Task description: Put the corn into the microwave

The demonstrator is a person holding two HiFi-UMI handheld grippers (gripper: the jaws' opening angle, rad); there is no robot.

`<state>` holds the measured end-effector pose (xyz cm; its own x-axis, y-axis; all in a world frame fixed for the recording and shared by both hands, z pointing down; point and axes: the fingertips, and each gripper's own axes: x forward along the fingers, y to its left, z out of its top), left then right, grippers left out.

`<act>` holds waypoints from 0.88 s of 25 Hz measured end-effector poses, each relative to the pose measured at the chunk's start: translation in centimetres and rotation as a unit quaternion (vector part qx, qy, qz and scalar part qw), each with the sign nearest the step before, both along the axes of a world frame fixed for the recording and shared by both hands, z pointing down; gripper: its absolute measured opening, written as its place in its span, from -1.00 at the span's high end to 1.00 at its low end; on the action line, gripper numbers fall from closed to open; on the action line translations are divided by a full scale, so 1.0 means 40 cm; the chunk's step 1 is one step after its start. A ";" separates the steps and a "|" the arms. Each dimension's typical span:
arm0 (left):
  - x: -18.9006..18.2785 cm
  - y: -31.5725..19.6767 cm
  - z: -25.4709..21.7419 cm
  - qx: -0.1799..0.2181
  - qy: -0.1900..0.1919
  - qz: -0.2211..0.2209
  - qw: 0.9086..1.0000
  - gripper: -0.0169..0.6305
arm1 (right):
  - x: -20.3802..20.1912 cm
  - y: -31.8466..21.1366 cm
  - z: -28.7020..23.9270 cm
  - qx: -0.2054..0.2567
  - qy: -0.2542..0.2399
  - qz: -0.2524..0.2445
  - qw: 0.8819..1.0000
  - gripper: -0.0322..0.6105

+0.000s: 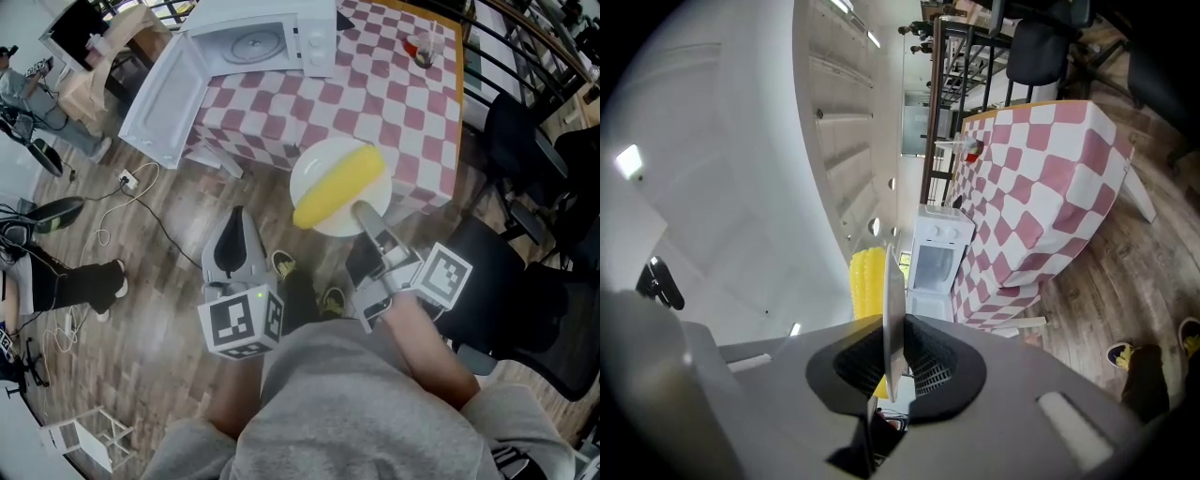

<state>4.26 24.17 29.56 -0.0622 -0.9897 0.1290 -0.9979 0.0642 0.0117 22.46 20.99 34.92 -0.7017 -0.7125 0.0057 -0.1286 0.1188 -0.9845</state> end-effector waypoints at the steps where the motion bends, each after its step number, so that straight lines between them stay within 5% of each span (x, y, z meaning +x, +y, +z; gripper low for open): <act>1: -0.001 -0.001 0.000 0.001 -0.001 0.001 1.000 0.92 | -0.002 -0.002 0.002 0.000 -0.001 0.000 1.000 0.81; 22: -0.138 -0.159 0.043 -0.020 0.010 -0.002 1.000 0.92 | -0.135 -0.158 0.029 -0.014 -0.007 -0.006 1.000 0.81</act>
